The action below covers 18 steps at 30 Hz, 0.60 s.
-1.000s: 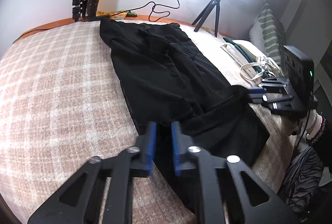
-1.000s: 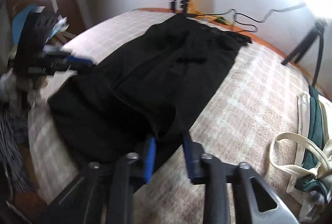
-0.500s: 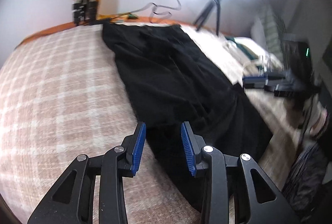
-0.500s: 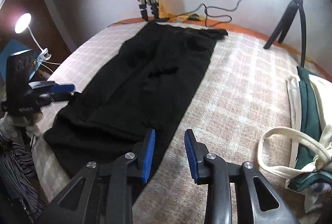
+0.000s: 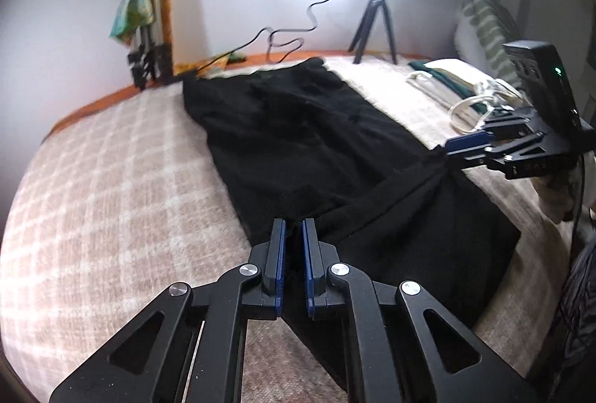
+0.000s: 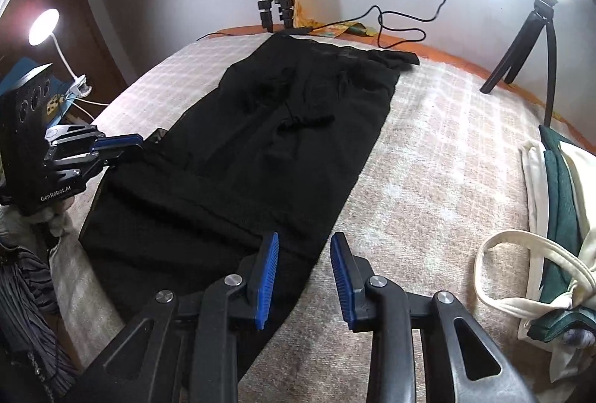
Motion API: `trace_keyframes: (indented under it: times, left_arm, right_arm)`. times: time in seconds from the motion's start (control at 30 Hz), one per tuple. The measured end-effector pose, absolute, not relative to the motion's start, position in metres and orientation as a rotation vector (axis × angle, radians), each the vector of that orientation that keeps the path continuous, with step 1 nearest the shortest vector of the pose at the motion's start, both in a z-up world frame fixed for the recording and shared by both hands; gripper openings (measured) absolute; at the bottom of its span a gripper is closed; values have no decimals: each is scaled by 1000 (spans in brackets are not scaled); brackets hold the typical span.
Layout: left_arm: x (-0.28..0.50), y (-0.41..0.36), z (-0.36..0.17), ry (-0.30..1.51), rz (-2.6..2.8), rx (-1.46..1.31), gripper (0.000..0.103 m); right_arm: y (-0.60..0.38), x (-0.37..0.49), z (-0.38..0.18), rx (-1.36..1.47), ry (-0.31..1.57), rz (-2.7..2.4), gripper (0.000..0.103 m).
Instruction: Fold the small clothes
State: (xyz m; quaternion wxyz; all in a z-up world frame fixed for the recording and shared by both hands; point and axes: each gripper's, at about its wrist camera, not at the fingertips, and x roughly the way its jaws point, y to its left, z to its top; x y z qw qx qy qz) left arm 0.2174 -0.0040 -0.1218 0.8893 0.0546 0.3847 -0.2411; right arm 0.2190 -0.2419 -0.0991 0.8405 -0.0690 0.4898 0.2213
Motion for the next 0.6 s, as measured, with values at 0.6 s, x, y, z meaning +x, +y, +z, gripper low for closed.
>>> trace_keyframes:
  times: [0.6]
  left_arm:
    - [249,53,-85,767,-413,-71,44]
  right_arm:
    - [-247,228,-93,-136,1048,356,31]
